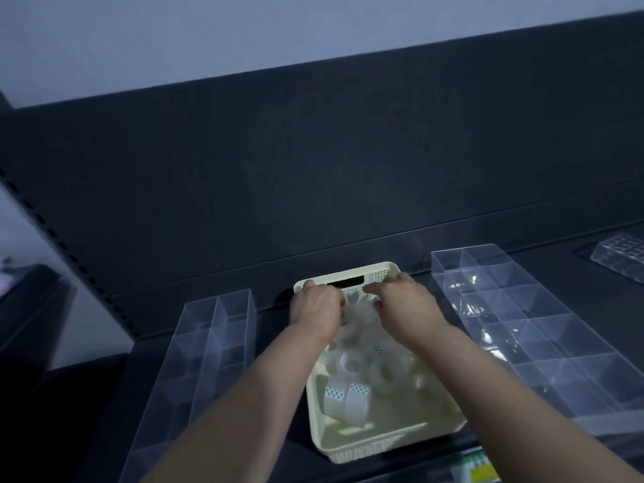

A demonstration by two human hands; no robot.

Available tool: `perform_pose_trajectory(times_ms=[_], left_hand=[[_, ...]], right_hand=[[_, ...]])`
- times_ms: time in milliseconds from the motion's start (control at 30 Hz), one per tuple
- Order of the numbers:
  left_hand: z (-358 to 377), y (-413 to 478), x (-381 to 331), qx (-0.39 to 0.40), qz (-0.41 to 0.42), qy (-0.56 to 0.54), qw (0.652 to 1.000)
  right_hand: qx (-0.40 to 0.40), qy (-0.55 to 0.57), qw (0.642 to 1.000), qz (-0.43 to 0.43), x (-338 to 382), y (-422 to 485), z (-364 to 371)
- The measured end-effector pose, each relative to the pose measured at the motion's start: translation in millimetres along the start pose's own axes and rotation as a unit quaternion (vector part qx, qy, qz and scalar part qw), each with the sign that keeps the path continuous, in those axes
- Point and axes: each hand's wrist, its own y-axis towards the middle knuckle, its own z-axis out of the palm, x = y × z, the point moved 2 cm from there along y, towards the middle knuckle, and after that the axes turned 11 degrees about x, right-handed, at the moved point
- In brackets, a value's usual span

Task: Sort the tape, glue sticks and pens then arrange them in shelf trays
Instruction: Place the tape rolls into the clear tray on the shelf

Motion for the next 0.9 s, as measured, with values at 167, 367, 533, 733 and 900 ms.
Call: perform_pose_trajectory(times_ms=[167,367,533,733,900], left_hand=[[-24.5,30.8,20.7,-0.008,-0.029,-0.013,0.999],[-45.9,22.2,32.3,-0.087,0.003,-0.206,0.975],[-49.8,8.1,74.7,-0.092,-0.024,-0.321,0.942],[-42.6,3.0,101.6,-0.106,-0.009,-0.340,0.935],[-43.8,-5.2,116.0,-0.124,0.008,-0.362,0.924]], right_hand=[[0.050,-0.057,0.997,-0.028,4.0,50.8,-2.0],[0.068,-0.036,0.997,-0.015,-13.2,49.4,-5.1],[0.117,-0.025,0.993,0.012,-1.3,46.1,2.2],[0.036,0.016,0.999,0.016,24.8,40.3,-4.7],[0.017,0.101,0.995,-0.018,71.8,37.2,-15.6]])
